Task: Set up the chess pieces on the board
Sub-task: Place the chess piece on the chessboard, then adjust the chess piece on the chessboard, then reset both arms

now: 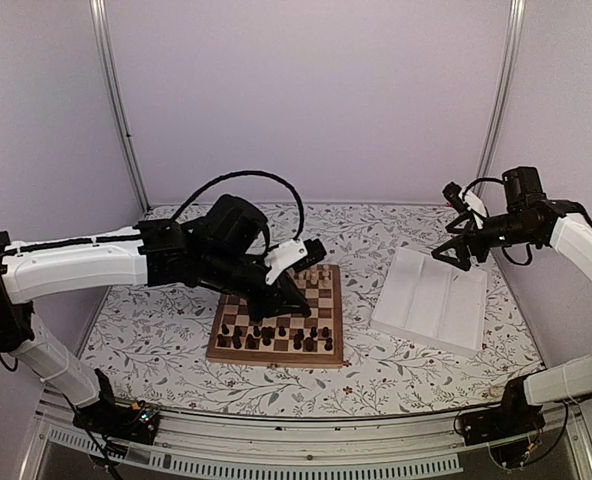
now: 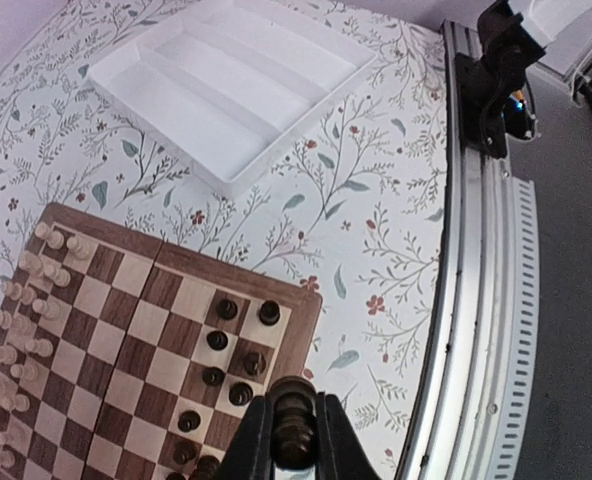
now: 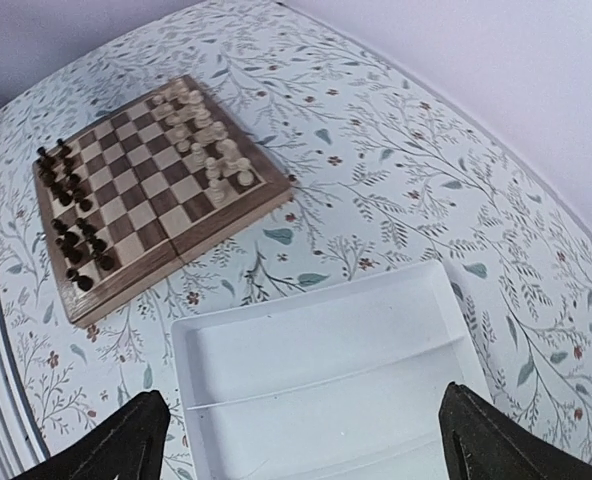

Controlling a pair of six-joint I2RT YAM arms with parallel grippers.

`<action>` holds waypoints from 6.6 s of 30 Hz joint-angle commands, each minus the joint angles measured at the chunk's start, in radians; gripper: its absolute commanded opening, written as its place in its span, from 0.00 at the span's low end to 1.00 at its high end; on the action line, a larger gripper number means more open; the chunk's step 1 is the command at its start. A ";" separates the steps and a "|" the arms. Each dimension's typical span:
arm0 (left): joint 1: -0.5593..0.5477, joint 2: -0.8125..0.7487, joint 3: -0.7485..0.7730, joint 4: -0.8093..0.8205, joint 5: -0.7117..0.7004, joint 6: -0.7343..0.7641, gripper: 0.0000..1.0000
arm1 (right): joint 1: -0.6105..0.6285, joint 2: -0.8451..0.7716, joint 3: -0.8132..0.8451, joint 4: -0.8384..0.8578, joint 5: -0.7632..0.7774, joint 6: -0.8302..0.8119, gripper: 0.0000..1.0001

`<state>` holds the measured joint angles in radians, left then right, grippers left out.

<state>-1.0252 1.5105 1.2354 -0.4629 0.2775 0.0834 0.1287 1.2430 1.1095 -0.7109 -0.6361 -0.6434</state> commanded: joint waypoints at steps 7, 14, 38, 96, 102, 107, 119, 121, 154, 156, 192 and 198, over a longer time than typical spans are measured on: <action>-0.007 -0.050 -0.109 -0.105 -0.097 0.070 0.08 | -0.224 -0.019 -0.202 0.183 -0.078 0.141 0.99; 0.003 -0.018 -0.126 -0.117 -0.119 0.088 0.09 | -0.253 -0.080 -0.342 0.255 -0.118 0.078 0.94; 0.032 0.185 -0.089 -0.086 -0.129 0.107 0.14 | -0.255 0.034 -0.316 0.237 -0.189 0.044 0.87; 0.154 0.060 -0.133 -0.093 -0.173 0.063 0.45 | -0.255 0.062 -0.317 0.208 -0.215 0.022 0.86; 0.159 0.099 -0.132 -0.096 -0.147 0.058 0.47 | -0.254 0.056 -0.321 0.206 -0.212 0.021 0.86; 0.162 0.121 -0.132 -0.095 -0.129 0.056 0.48 | -0.254 0.060 -0.321 0.206 -0.214 0.018 0.86; 0.162 0.148 -0.137 -0.120 -0.087 0.057 0.44 | -0.255 0.070 -0.321 0.204 -0.214 0.014 0.86; 0.162 0.148 -0.138 -0.120 -0.075 0.060 0.43 | -0.255 0.073 -0.321 0.204 -0.215 0.014 0.86; 0.146 0.166 -0.142 -0.175 -0.075 0.051 0.12 | -0.255 0.085 -0.321 0.205 -0.218 0.013 0.85; 0.144 0.167 -0.140 -0.181 -0.077 0.050 0.11 | -0.254 0.085 -0.321 0.205 -0.218 0.013 0.85; 0.127 0.088 -0.051 -0.233 -0.127 0.031 0.31 | -0.254 0.075 -0.245 0.162 -0.226 0.030 0.87; 0.153 0.028 0.026 -0.251 -0.197 0.045 0.37 | -0.254 0.114 -0.022 0.027 -0.226 0.026 0.99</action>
<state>-0.8890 1.6070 1.2041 -0.6968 0.1436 0.1200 -0.1238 1.3331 0.9413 -0.5968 -0.8494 -0.6193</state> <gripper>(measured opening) 0.352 0.985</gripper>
